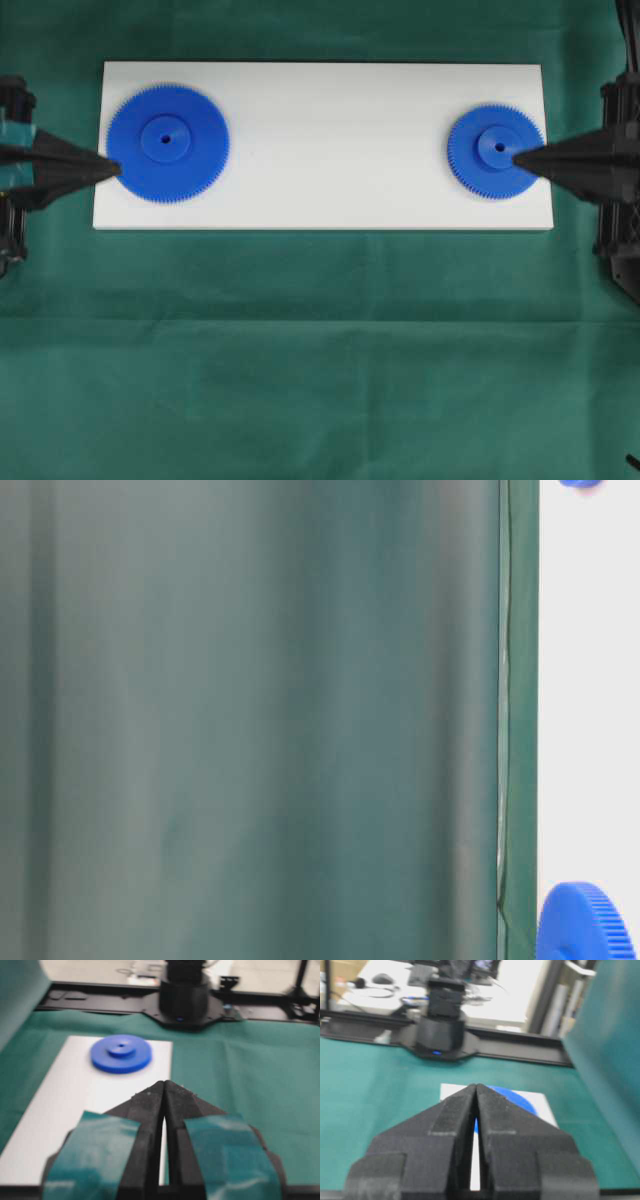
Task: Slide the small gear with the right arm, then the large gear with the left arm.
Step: 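Lower the right gripper onto the hub of the small blue gear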
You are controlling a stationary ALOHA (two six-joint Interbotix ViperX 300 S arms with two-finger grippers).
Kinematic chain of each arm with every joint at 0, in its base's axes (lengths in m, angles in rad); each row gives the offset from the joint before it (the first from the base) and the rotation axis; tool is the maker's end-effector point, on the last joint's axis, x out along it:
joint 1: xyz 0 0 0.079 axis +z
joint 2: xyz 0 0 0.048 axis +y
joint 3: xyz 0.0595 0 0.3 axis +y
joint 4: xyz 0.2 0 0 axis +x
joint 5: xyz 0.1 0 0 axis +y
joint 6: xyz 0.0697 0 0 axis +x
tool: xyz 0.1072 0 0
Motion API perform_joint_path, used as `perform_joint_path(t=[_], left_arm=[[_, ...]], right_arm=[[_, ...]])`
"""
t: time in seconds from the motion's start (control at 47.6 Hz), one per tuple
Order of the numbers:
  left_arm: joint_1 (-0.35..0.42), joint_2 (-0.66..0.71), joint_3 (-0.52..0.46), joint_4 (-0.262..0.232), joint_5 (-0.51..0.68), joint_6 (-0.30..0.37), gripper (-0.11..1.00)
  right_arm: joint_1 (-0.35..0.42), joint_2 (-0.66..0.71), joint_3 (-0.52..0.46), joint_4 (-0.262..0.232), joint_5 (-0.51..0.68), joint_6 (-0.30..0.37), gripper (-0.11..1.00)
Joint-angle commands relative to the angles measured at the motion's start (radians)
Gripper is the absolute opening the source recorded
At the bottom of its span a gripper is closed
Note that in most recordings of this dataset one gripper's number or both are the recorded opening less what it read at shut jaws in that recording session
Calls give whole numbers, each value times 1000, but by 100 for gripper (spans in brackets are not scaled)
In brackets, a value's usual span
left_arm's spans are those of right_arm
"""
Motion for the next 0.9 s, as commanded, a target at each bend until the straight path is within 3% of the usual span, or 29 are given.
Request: perform_joint_path(t=[0.0, 0.336, 0.609, 0.882], left_arm=[[26, -5, -6, -2, -3, 0, 0], [91, -38, 6, -3, 38, 2, 0], [120, -32, -2, -3, 115, 0, 0], [160, -25, -11, -3, 195, -3, 0]], right_arm=[[-38, 2, -9, 0, 14, 2, 50], [-141, -8, -9, 0, 104, 34, 50], [-233, 3, -12, -2, 377, 66, 50], [-291, 51, -9, -21, 511, 158, 50]])
